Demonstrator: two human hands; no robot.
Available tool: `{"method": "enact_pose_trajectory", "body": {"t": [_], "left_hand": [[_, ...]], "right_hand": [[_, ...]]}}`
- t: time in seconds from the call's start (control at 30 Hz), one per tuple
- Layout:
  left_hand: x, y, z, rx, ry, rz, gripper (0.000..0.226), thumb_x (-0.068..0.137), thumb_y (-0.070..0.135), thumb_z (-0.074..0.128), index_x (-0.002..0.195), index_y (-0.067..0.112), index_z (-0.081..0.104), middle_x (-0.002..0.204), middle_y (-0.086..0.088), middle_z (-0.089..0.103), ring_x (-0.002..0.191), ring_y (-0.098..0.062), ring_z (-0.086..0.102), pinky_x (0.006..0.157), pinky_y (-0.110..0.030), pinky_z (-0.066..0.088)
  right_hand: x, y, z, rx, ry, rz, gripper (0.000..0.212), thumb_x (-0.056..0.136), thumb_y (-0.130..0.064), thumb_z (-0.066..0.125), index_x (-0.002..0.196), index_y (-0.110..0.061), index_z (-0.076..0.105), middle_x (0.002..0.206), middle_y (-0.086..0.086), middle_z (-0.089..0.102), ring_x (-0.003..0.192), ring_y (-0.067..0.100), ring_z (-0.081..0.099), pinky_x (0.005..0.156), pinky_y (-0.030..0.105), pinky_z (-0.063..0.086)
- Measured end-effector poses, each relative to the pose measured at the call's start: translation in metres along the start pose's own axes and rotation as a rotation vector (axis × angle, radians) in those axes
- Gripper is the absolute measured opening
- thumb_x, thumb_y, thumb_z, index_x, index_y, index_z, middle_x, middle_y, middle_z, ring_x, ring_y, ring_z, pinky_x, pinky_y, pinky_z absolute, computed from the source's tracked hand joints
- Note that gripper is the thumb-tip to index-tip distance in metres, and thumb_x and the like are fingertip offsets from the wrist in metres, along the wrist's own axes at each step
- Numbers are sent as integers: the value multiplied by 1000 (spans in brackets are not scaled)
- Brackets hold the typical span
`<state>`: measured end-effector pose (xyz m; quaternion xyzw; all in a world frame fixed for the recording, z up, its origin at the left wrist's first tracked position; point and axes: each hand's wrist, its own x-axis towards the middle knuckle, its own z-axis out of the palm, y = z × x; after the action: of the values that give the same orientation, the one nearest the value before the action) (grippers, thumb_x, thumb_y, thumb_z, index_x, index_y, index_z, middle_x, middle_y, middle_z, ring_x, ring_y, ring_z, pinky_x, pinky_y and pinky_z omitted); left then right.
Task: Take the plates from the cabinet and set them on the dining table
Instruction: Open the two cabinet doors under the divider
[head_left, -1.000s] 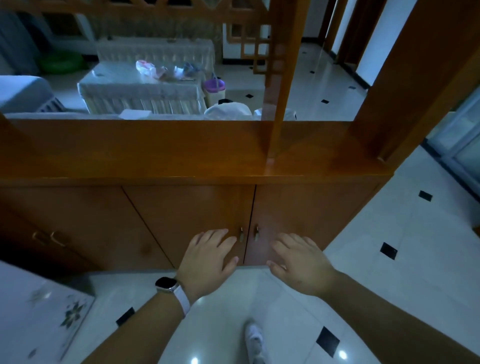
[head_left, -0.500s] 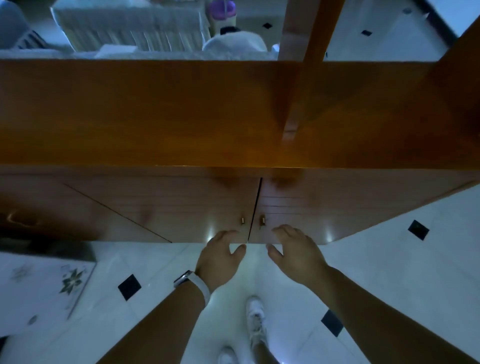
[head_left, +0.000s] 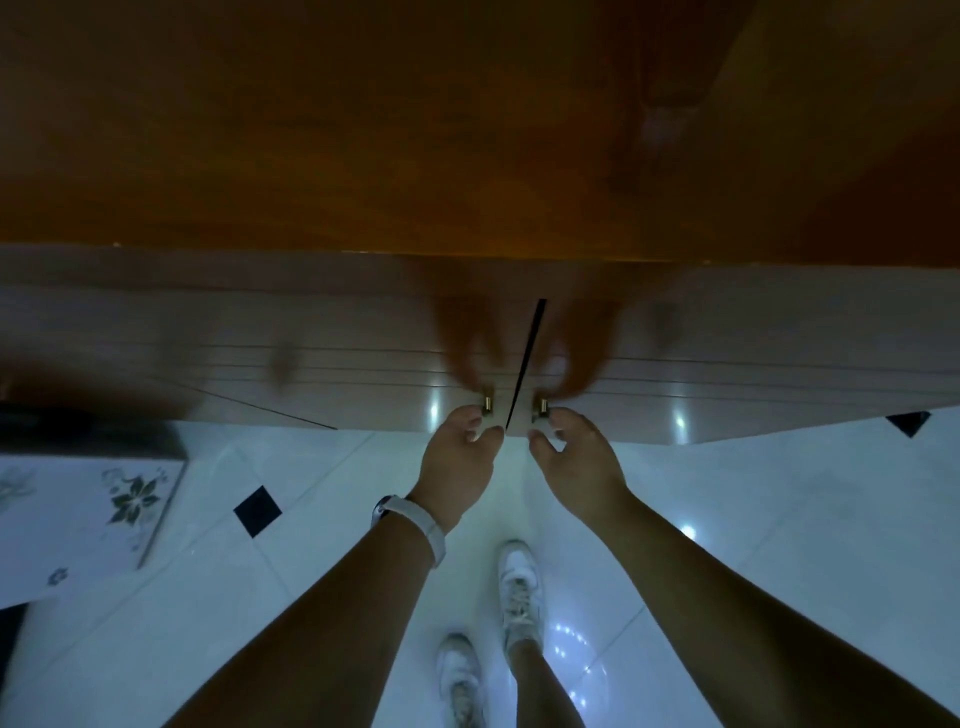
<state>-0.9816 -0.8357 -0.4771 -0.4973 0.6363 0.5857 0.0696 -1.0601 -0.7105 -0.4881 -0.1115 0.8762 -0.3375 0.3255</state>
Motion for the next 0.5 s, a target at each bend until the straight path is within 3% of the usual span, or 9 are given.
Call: {"method": "enact_pose_trajectory", "body": {"t": [0.07,0.13,0.27,0.37,0.5], "left_hand": [[5,-2,4,36,12,36,45,79,39,62,117,15,61,112,-14,63,107,-34,60,95,-47,48],[9,-5,7,77,23,56,53,73,46,58,116,16,63,110,-12,66,107,-33,61,93,-46,49],[7,-3,13,116,55,130,25,86,28,63,109,19,61,104,0,65,103,-24,60,86,-35,49],[6,-8,19,114,86,192,18,90,18,61,107,23,56,95,17,57,97,-8,54,76,-17,35],[7,-20,24,92,121,228,27,91,19,59,118,20,57,109,7,62,105,-9,54,86,-21,38]], "right_hand": [[6,6,6,65,-21,1,39,91,-33,60,125,-14,58,122,2,61,114,19,56,89,27,42],[10,10,9,114,-15,6,36,91,-33,60,122,-14,60,118,1,63,112,17,56,93,30,44],[14,14,11,172,-13,-19,19,92,-30,59,106,-18,60,107,-3,65,106,14,57,86,27,42],[14,15,15,219,15,-35,12,92,-30,58,99,-21,59,103,-5,65,104,13,57,84,29,44],[7,17,22,272,53,-46,5,92,-30,58,95,-26,57,101,-7,66,102,13,59,85,30,46]]}}
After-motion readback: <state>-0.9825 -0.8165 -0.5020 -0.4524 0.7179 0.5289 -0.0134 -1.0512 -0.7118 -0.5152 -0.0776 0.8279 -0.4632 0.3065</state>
